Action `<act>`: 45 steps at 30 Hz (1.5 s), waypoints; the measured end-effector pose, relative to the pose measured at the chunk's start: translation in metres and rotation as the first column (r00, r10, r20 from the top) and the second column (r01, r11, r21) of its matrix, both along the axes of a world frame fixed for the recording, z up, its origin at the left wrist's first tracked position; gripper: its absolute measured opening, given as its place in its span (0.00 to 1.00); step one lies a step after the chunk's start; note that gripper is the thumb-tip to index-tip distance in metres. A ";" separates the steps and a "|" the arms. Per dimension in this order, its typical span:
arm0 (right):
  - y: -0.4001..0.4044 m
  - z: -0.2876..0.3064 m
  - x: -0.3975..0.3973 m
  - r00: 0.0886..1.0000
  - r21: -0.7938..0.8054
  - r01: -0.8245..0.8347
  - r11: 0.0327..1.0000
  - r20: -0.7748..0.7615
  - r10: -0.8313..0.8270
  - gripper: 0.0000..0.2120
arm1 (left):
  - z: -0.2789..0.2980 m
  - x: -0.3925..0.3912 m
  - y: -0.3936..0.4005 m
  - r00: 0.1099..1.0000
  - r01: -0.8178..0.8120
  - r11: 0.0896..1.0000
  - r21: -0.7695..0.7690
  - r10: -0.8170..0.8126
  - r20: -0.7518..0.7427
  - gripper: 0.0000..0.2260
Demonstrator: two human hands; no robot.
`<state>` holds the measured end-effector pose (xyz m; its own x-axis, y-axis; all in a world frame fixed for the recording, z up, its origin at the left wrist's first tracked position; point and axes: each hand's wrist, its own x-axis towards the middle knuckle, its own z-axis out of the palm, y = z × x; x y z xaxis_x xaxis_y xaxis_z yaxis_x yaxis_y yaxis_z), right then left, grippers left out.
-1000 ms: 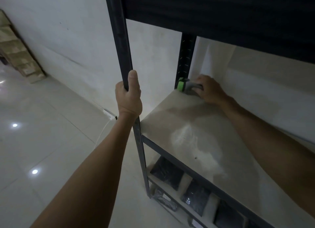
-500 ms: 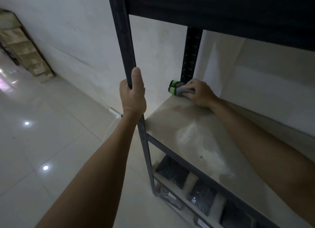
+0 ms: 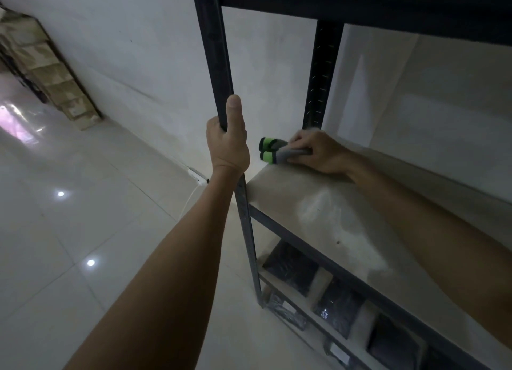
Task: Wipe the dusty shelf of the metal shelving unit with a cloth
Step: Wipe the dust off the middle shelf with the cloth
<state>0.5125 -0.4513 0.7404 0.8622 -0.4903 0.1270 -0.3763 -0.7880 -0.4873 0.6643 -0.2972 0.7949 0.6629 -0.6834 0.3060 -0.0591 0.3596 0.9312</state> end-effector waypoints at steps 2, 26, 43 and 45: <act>0.017 0.004 -0.009 0.997 0.129 -0.056 0.990 -0.042 0.062 0.11 | -0.001 0.000 -0.001 1.000 -0.014 1.000 0.011 0.014 0.005 0.27; 0.028 0.017 -0.060 0.985 0.229 0.117 0.966 0.099 -0.143 0.10 | -0.003 0.002 -0.003 0.999 -0.040 0.999 0.008 0.040 -0.033 0.28; 0.106 0.024 -0.095 0.982 0.286 0.095 0.954 0.131 -0.137 0.08 | -0.001 0.001 0.001 0.993 -0.009 1.000 -0.001 0.009 -0.115 0.27; 0.079 0.028 -0.111 0.927 0.166 0.334 0.928 0.116 -0.355 0.08 | -0.001 0.000 0.002 0.994 -0.011 1.000 0.003 0.011 -0.108 0.26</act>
<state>0.4011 -0.3728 0.7686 0.6145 -0.7758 0.1432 -0.5311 -0.5410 -0.6521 0.6648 -0.2957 0.7935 0.6993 -0.6766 0.2305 0.0379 0.3570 0.9333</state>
